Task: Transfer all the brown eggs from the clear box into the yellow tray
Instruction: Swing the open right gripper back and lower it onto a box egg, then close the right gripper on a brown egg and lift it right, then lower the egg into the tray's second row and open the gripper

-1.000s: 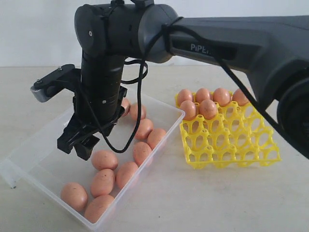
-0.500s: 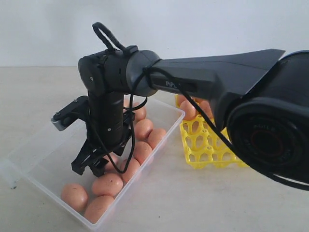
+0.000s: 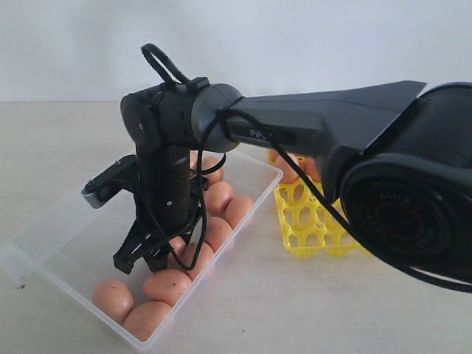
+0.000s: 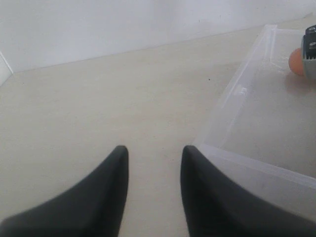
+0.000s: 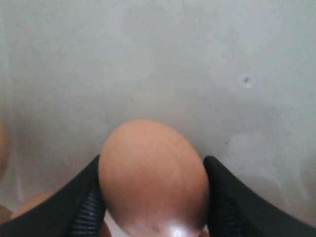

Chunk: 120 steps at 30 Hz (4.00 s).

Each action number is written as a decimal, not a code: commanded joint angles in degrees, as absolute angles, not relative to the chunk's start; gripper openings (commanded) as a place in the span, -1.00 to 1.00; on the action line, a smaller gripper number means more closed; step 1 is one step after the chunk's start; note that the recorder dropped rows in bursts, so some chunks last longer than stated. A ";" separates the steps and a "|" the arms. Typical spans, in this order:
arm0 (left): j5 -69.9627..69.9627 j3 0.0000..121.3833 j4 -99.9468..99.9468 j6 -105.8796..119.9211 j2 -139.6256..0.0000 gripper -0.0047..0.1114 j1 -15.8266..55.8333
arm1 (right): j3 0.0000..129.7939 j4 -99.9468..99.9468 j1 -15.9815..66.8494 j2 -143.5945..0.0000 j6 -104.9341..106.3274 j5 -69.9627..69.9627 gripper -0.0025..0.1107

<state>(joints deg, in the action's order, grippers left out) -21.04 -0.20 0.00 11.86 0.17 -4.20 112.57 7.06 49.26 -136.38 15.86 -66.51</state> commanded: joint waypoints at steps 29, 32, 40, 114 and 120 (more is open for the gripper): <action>-20.95 0.00 0.00 12.03 0.00 -0.99 -4.02 | 59.39 0.82 48.43 -84.07 -12.72 19.27 -0.96; -21.05 0.00 0.00 12.03 0.00 -0.99 -4.02 | 45.31 0.82 42.21 -79.25 -12.72 27.51 -0.96; -21.05 0.00 0.00 12.03 0.00 -0.99 -4.02 | 33.44 -17.65 16.29 -76.65 -23.54 30.91 -0.96; -20.84 0.00 0.00 12.03 0.00 -0.99 -4.02 | 56.65 -76.71 -4.61 -116.61 -50.40 45.54 -0.01; -20.84 0.00 0.00 12.03 0.00 -0.99 -4.02 | 56.65 -75.24 -4.61 -116.61 -50.40 45.54 0.26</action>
<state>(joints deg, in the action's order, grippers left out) -21.04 -0.20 0.00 11.86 0.17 -4.20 56.44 -76.15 -4.55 -116.60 -50.64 45.44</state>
